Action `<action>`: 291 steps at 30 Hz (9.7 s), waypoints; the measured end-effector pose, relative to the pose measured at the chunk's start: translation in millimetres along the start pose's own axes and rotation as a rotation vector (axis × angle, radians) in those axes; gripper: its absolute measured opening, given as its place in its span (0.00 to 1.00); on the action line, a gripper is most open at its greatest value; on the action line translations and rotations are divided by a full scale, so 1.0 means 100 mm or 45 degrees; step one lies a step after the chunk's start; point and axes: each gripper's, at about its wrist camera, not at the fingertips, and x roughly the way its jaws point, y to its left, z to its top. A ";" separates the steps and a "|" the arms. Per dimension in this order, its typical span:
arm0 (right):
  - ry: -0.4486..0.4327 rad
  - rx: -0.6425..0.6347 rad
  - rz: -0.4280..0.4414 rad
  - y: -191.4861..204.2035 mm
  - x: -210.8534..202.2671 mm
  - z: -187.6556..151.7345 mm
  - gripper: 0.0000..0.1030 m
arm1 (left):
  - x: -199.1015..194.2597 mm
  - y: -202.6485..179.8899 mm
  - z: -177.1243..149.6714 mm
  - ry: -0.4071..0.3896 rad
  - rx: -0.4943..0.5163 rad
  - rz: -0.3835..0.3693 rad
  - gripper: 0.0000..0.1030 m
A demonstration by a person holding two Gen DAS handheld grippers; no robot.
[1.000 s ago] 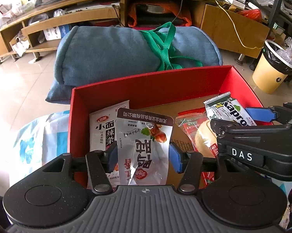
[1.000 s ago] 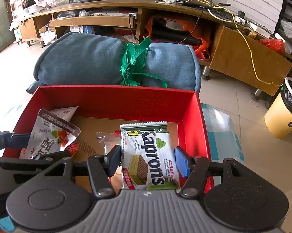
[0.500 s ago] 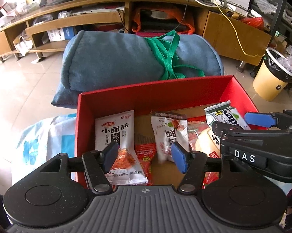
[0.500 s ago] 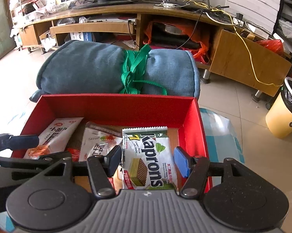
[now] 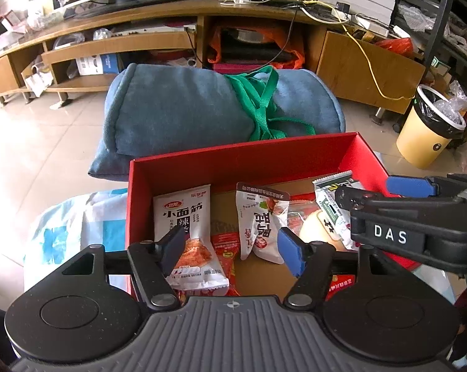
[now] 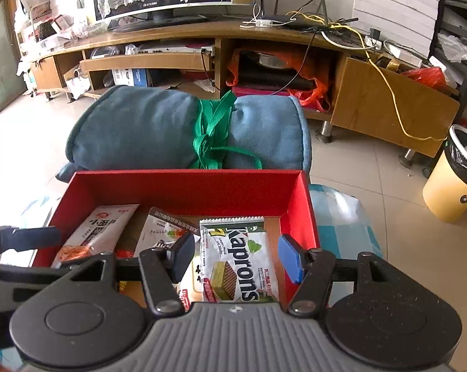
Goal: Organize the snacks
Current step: 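Lower both packets into the red box and open both tools, then move left tool to gold-wrapped cake while right tool approaches yellow bread packet, then grasp gold-wrapped cake with left tool while right tool grasps yellow bread packet, then carry gold cake and yellow bread packet with both tools toward the red box, then lower gold cake with left tool while right tool lowers bread packet into box, open both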
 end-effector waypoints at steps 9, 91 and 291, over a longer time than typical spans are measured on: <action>0.011 -0.001 0.002 0.01 -0.12 -0.04 0.57 | -0.15 -0.04 -0.06 -0.017 0.027 -0.030 0.74; 0.552 -0.029 0.014 -0.21 -0.63 -1.95 1.00 | 0.15 -0.19 -1.15 0.393 0.003 -0.072 0.87; -0.022 0.171 0.273 0.16 -0.14 0.11 0.90 | 0.03 0.43 -0.05 0.070 -0.136 0.089 0.66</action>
